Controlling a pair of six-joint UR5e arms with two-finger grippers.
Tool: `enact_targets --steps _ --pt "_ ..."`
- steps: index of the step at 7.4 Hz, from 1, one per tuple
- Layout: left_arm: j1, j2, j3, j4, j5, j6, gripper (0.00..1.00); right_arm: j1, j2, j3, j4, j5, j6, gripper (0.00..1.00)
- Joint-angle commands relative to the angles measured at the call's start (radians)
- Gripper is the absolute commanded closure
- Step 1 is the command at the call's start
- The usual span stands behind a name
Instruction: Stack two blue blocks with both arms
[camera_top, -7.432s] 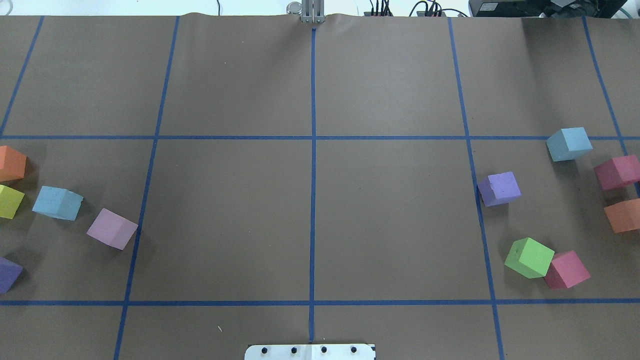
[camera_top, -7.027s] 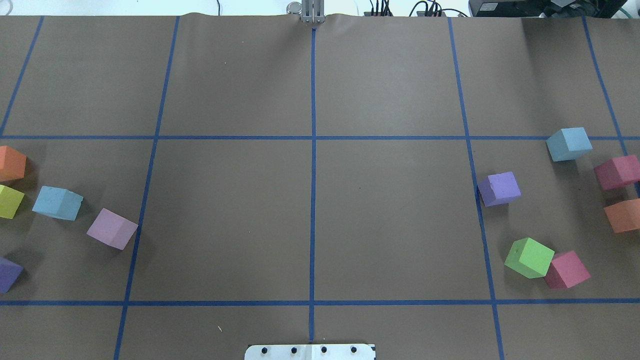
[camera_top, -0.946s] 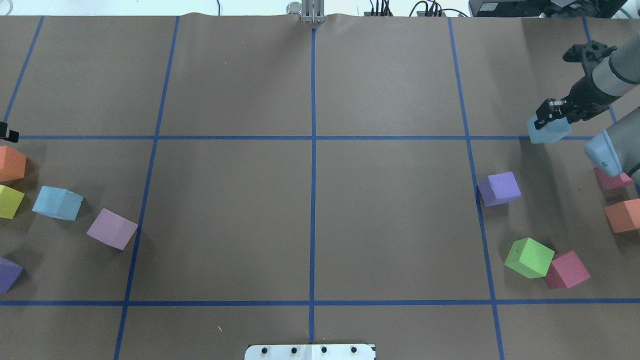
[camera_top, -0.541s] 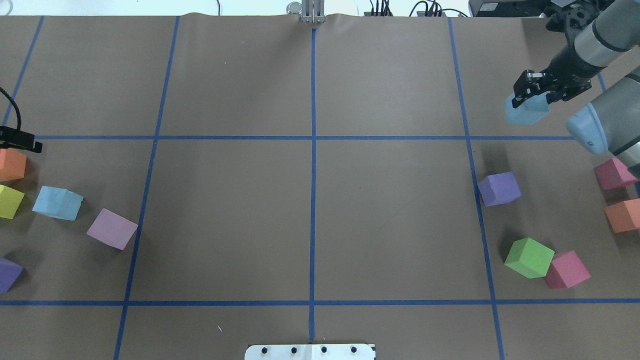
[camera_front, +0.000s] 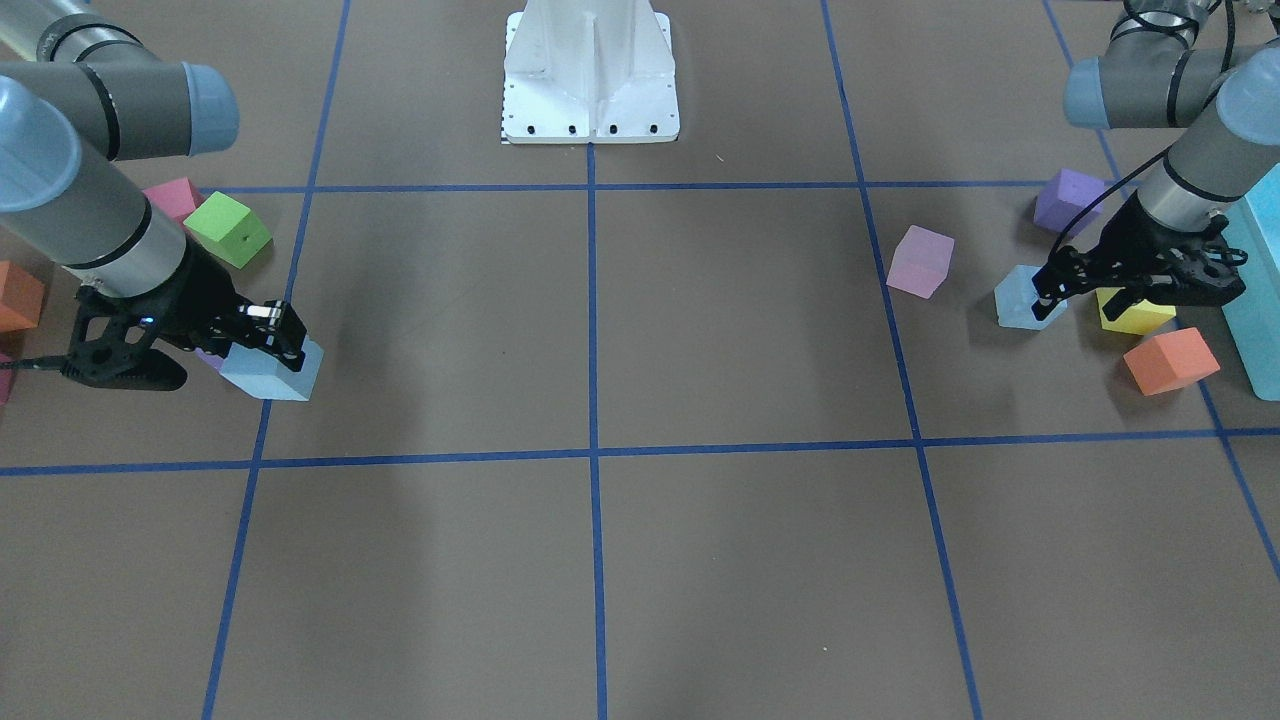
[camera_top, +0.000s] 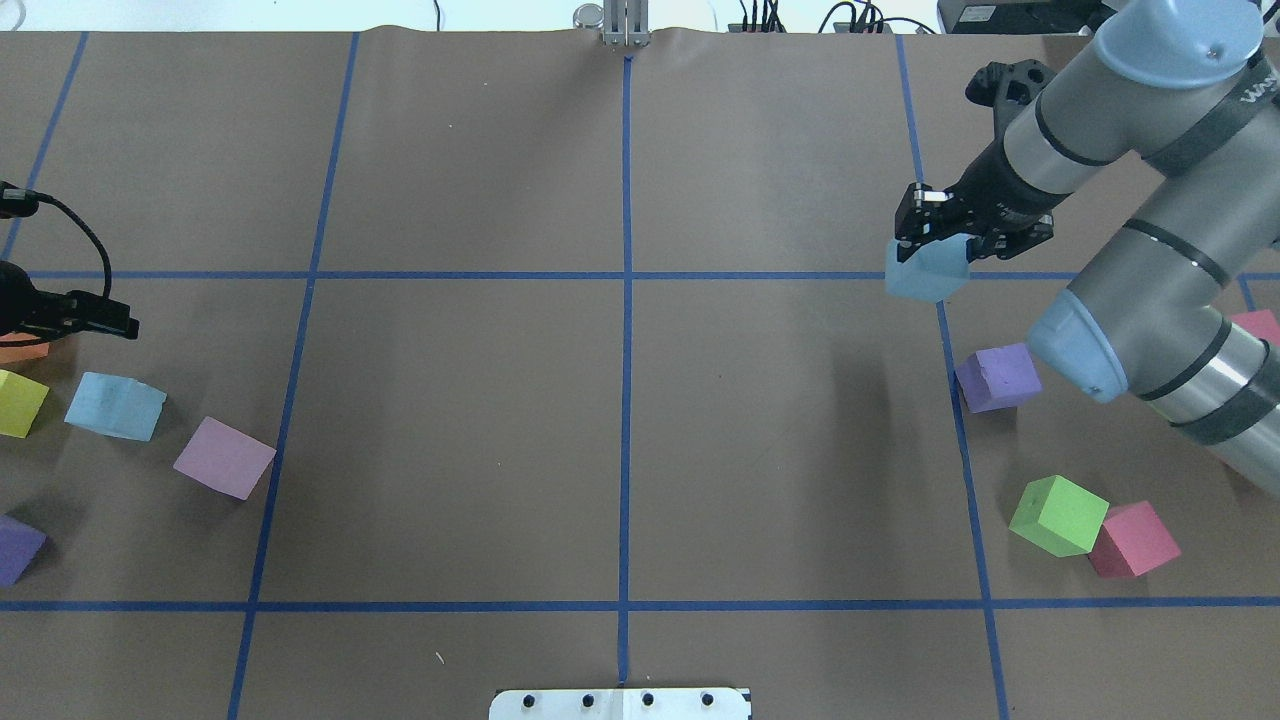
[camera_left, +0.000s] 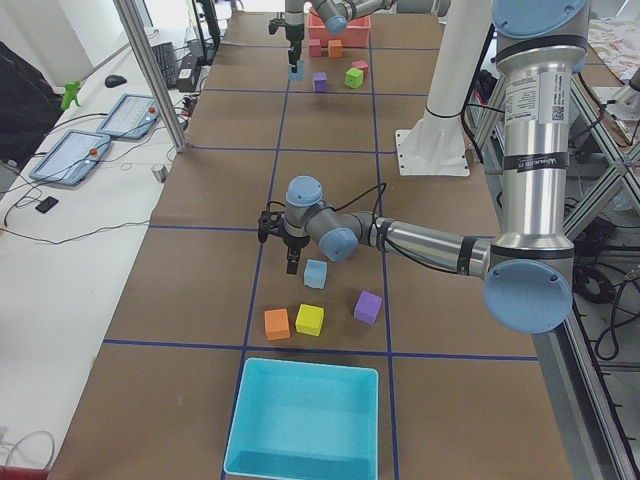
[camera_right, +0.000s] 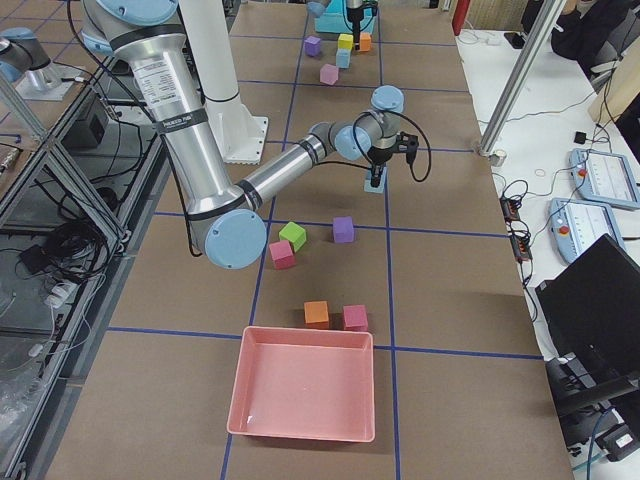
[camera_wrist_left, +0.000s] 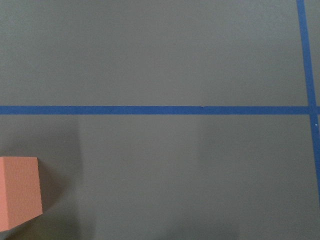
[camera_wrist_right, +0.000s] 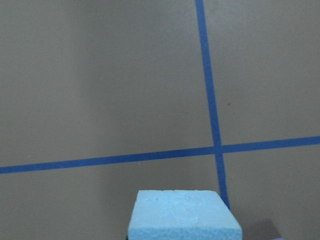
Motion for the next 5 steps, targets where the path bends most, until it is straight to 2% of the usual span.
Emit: enact_targets --steps 1,3,5 --pt "0.071 0.006 0.004 0.000 0.056 0.003 0.02 -0.128 -0.001 0.078 -0.001 -0.094 0.145 0.38" --pt "0.076 0.042 0.005 -0.014 0.058 0.040 0.02 -0.248 0.016 0.099 0.001 -0.194 0.255 0.38" --pt "0.081 0.073 0.007 -0.046 0.056 0.050 0.02 -0.318 0.016 0.126 0.001 -0.249 0.312 0.38"
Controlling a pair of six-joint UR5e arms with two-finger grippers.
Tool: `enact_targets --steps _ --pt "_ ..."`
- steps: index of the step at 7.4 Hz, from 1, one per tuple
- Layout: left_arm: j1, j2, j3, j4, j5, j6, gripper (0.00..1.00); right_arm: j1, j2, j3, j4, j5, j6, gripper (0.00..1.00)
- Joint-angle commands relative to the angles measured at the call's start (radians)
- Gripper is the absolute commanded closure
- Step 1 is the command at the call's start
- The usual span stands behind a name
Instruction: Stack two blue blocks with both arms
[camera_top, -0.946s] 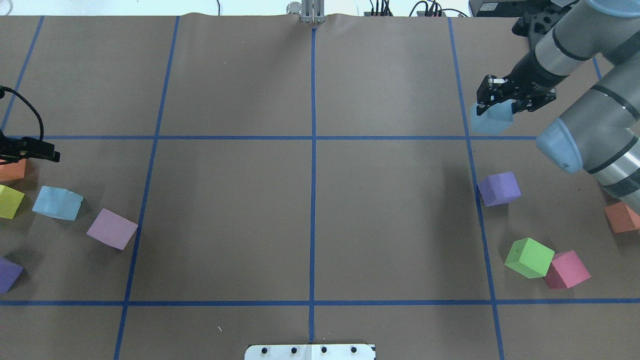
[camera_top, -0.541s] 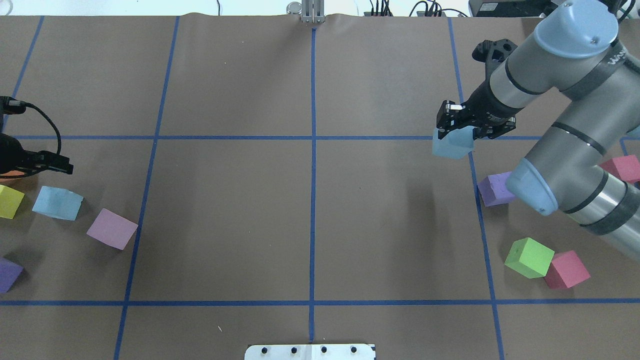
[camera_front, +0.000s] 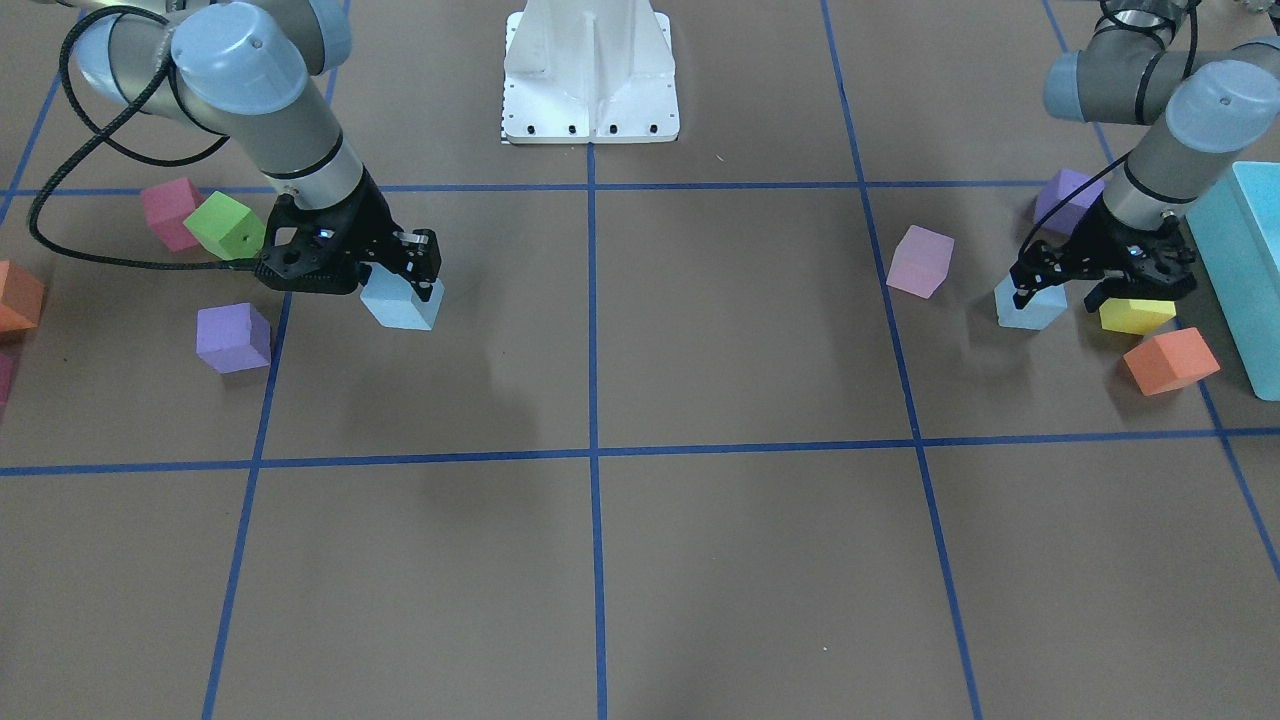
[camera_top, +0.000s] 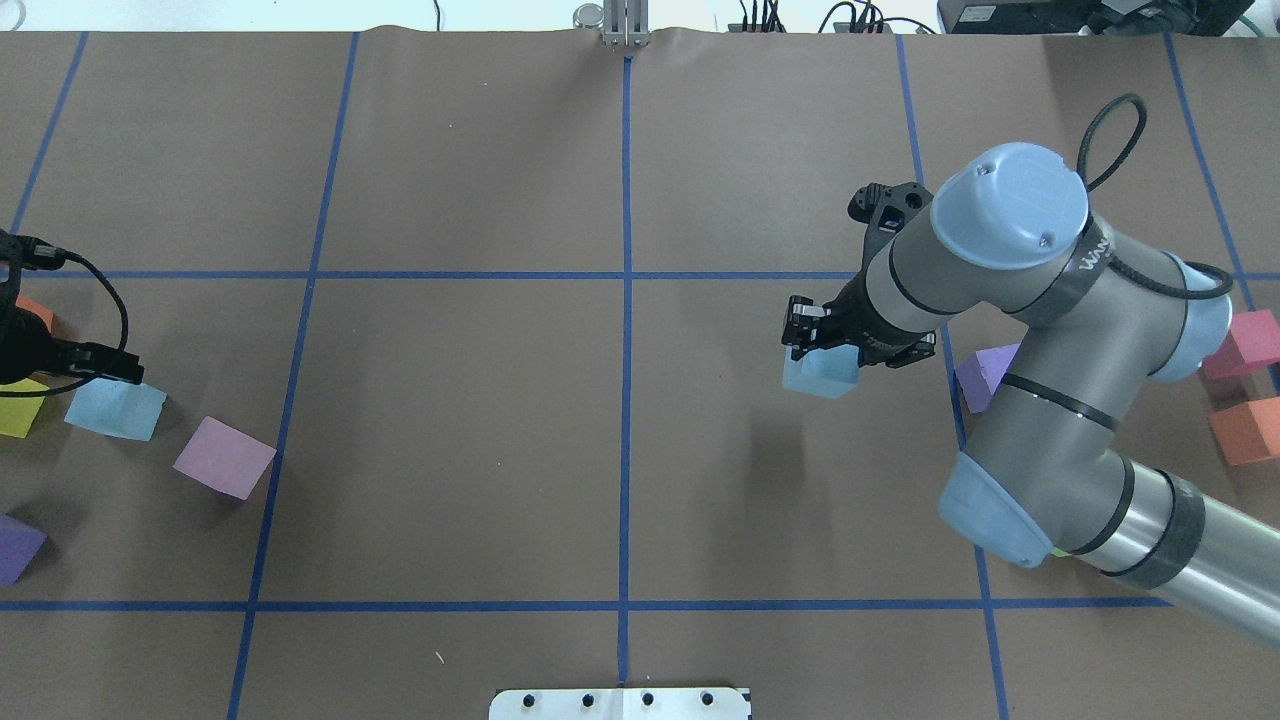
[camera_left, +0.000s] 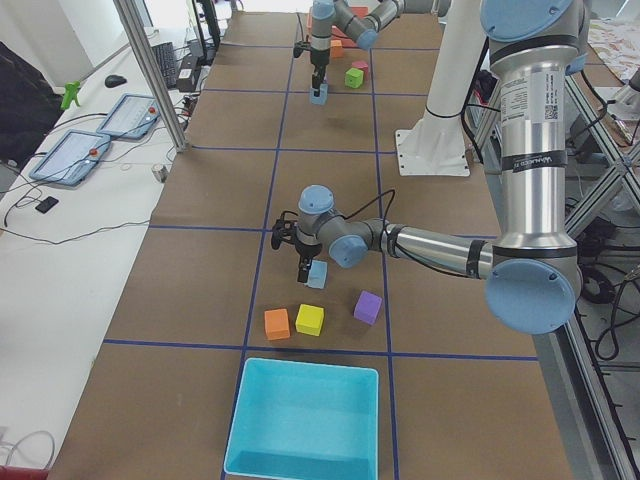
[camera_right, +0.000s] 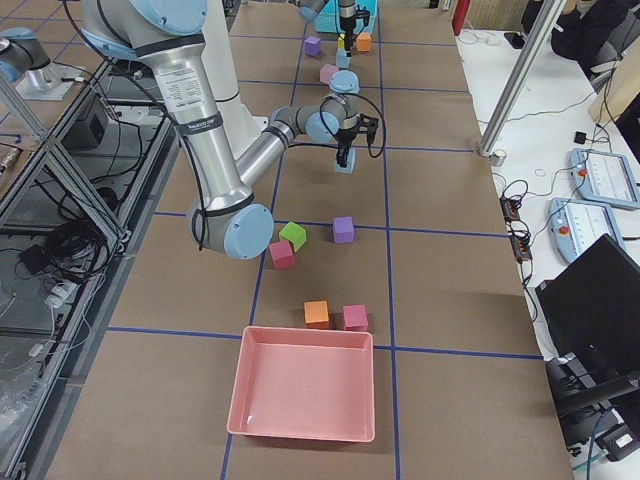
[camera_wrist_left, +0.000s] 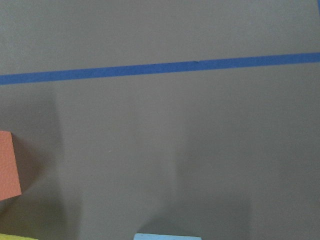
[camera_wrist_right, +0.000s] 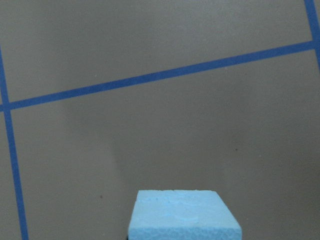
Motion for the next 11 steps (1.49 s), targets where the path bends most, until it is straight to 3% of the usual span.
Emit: enact_targets --steps 1,8,11 --pt "0.017 0.015 0.001 -0.013 0.001 -0.004 0.02 -0.087 0.028 0.014 -0.001 -0.066 0.069 0.39" --pt "0.040 0.012 0.005 -0.015 -0.011 -0.007 0.02 -0.170 0.203 -0.164 -0.006 -0.131 0.098 0.43" --pt "0.052 0.012 0.007 -0.016 -0.011 -0.007 0.02 -0.176 0.333 -0.308 -0.001 -0.149 0.075 0.43"
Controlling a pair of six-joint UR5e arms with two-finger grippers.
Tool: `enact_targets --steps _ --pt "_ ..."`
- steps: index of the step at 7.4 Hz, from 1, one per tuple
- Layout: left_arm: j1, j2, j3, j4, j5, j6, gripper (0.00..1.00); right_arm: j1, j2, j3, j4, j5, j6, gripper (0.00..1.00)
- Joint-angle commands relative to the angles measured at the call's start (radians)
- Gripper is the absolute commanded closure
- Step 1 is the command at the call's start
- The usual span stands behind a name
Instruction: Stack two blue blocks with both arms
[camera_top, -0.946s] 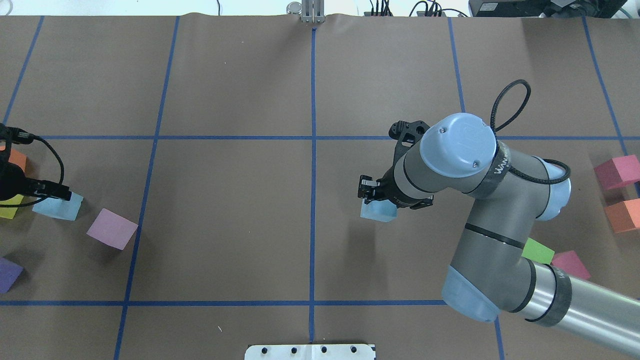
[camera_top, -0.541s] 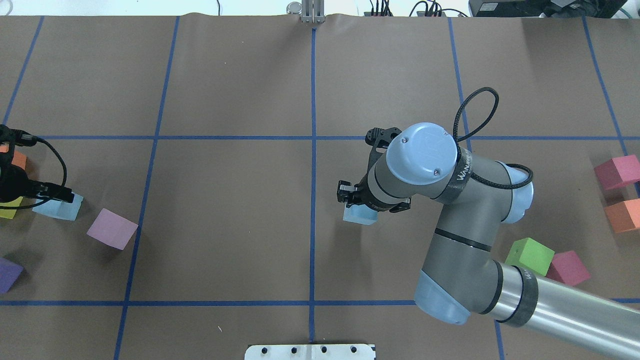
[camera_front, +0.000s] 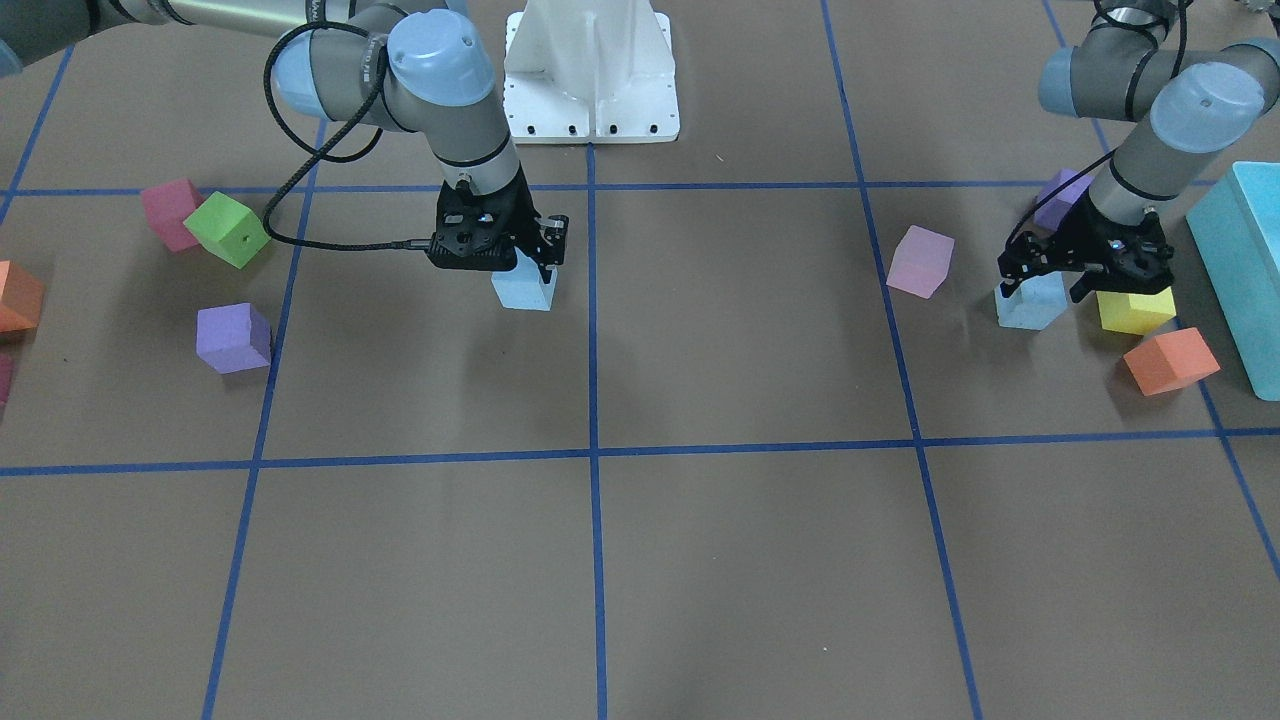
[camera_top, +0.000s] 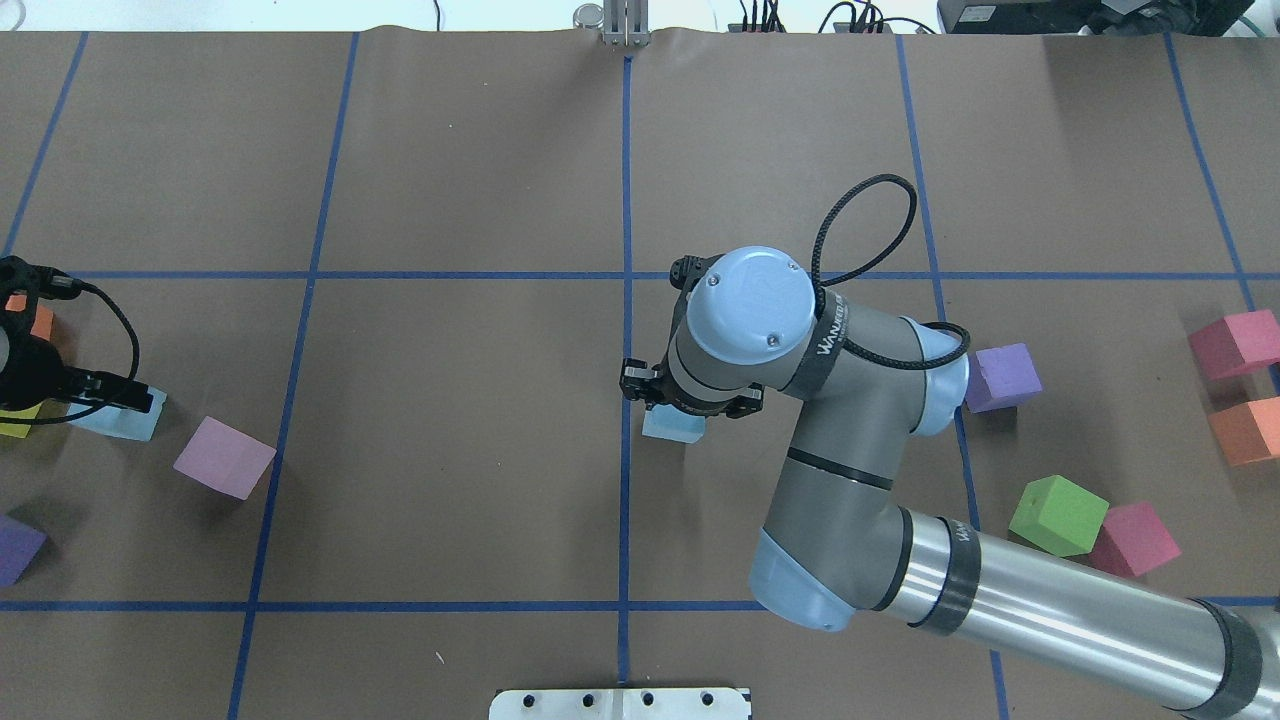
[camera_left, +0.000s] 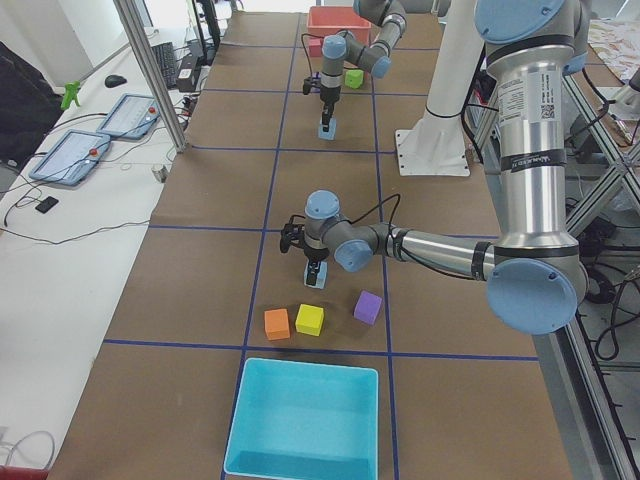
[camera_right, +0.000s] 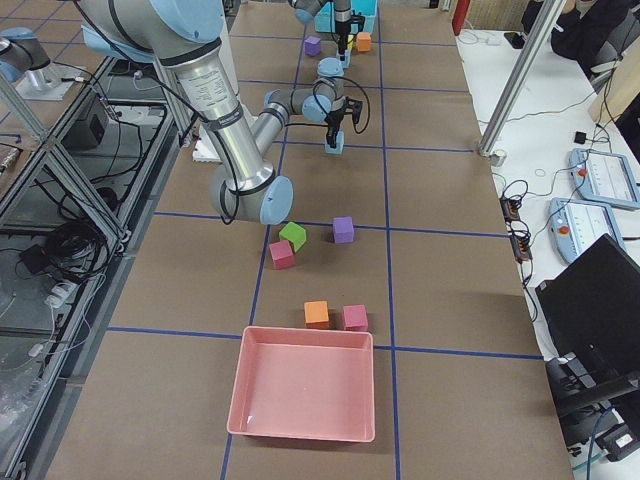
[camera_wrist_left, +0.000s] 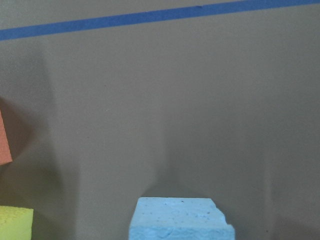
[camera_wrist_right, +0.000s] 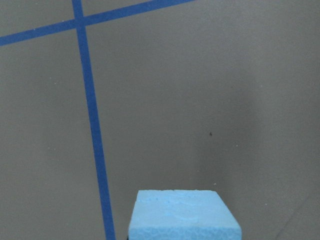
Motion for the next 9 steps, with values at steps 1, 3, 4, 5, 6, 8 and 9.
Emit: enact_targets --steps 1,3,4,5,6,8,9 --pt "0.005 -0.002 0.001 -0.002 0.000 0.000 0.02 -0.001 0.070 -0.072 0.004 -0.003 -0.027 0.43" --pt "0.011 -0.002 0.005 -0.002 0.000 0.002 0.02 0.000 0.102 -0.115 0.009 -0.003 -0.047 0.43" --pt "0.012 -0.005 0.013 -0.004 0.000 0.003 0.03 0.000 0.122 -0.141 0.009 -0.003 -0.054 0.42" --pt "0.013 -0.005 0.014 -0.002 0.000 0.002 0.07 0.000 0.133 -0.159 0.010 -0.003 -0.056 0.37" --pt "0.013 -0.005 0.014 -0.002 0.000 0.002 0.09 0.000 0.134 -0.162 0.010 -0.004 -0.056 0.30" --pt "0.013 -0.011 0.021 -0.002 0.000 0.002 0.16 0.000 0.128 -0.162 0.010 -0.009 -0.070 0.17" --pt "0.013 -0.011 0.021 -0.002 0.000 0.002 0.21 0.000 0.128 -0.162 0.009 -0.009 -0.070 0.14"
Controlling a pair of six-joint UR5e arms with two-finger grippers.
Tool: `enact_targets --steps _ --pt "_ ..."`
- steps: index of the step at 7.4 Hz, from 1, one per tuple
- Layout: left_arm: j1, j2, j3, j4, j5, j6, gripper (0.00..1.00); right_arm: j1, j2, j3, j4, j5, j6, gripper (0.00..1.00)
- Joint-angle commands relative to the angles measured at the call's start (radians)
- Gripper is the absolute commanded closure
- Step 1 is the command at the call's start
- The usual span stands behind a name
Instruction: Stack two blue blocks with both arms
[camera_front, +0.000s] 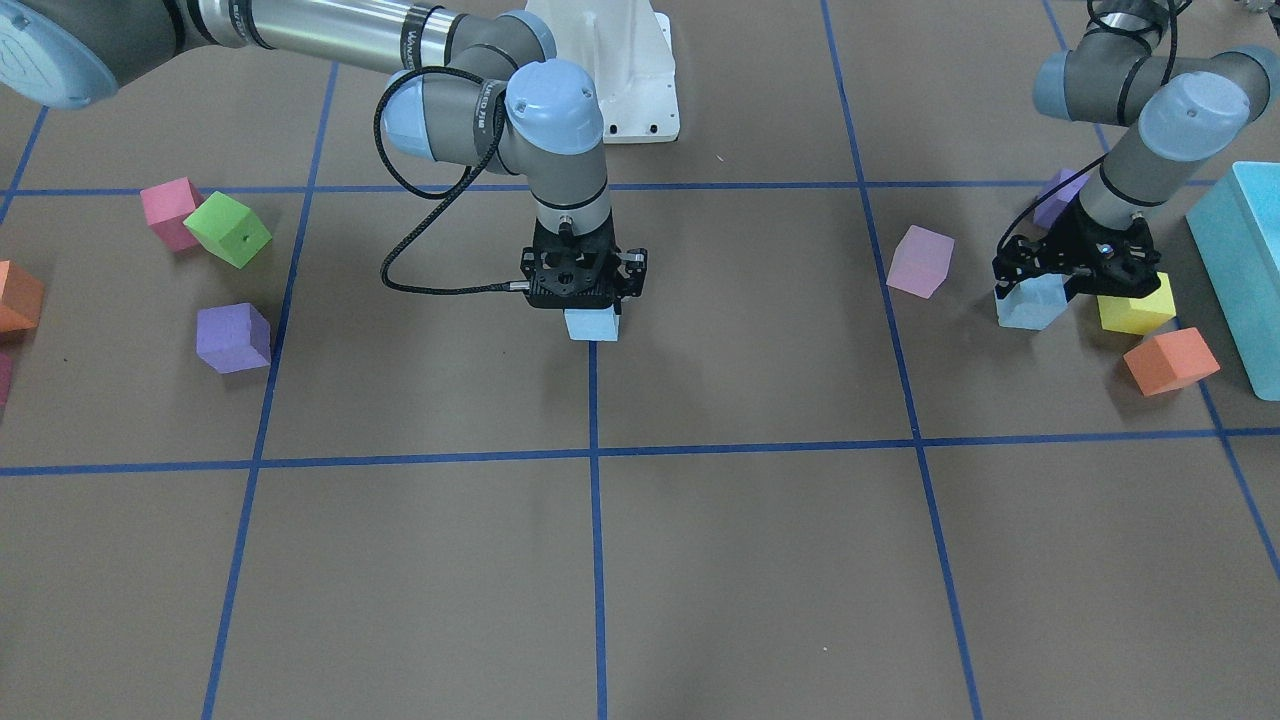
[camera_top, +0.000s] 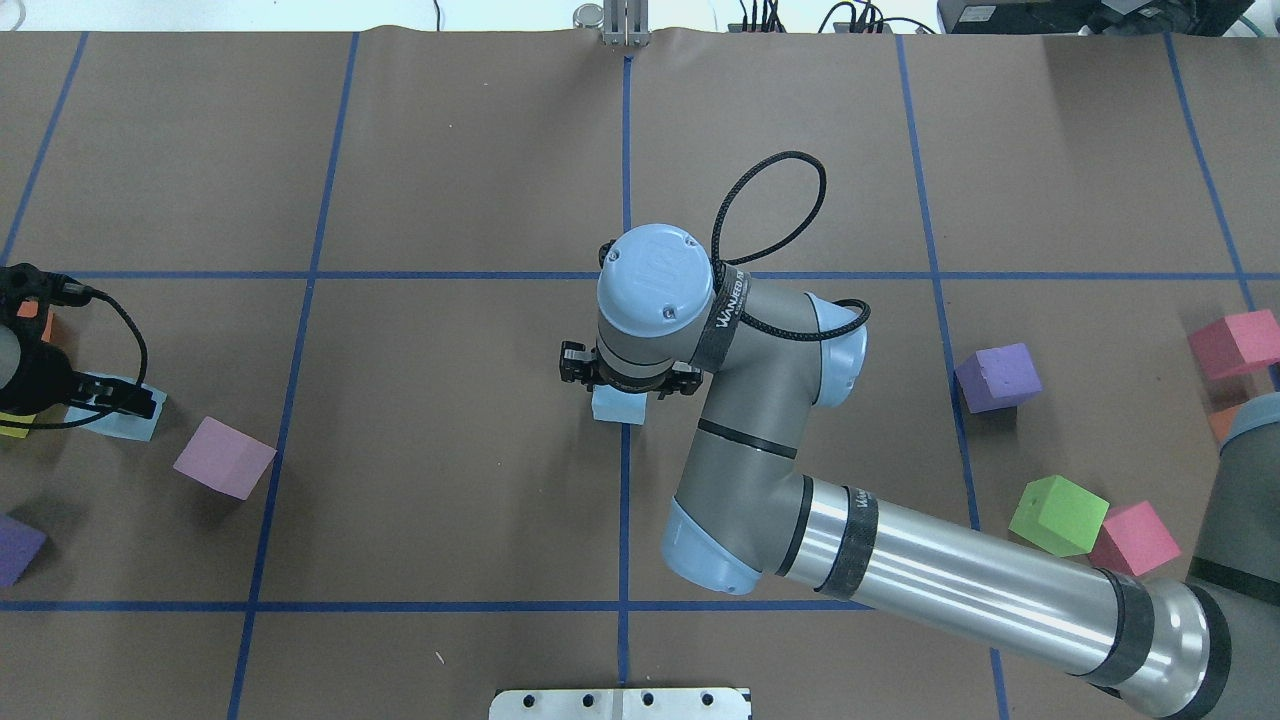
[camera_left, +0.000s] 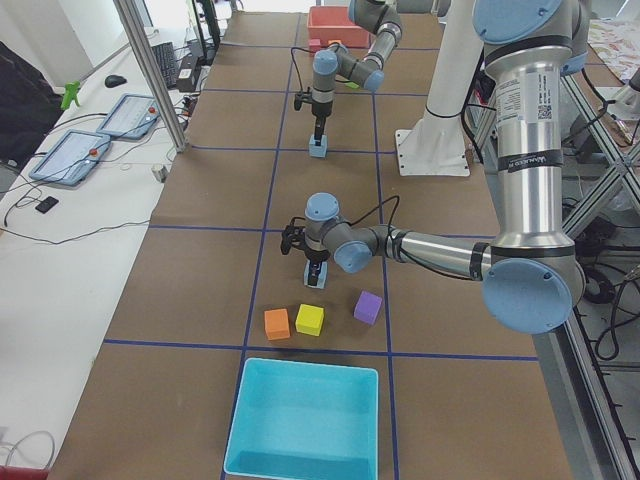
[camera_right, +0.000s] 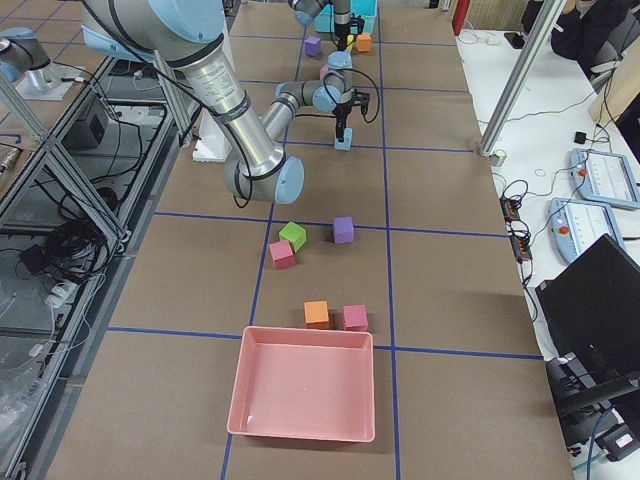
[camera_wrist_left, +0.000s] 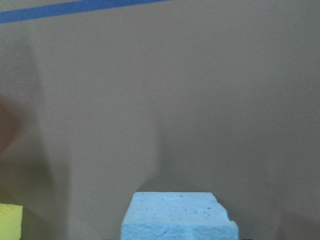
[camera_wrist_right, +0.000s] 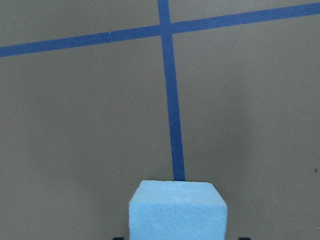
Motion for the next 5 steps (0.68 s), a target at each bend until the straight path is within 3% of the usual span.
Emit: enact_targets --steps 1,2,4,5 --pt "0.000 -0.002 0.001 0.002 0.000 0.000 0.27 0.000 -0.001 -0.001 -0.001 -0.001 -0.007 0.05" --pt "0.000 -0.002 0.003 0.002 0.000 0.000 0.30 0.002 -0.001 0.001 -0.001 -0.001 -0.022 0.00" --pt "0.000 -0.002 0.009 0.002 0.000 0.000 0.35 0.047 -0.012 0.015 -0.004 0.022 -0.063 0.00" --pt "0.000 -0.003 0.009 0.002 0.000 0.000 0.36 0.104 -0.033 0.028 -0.006 0.077 -0.111 0.00"
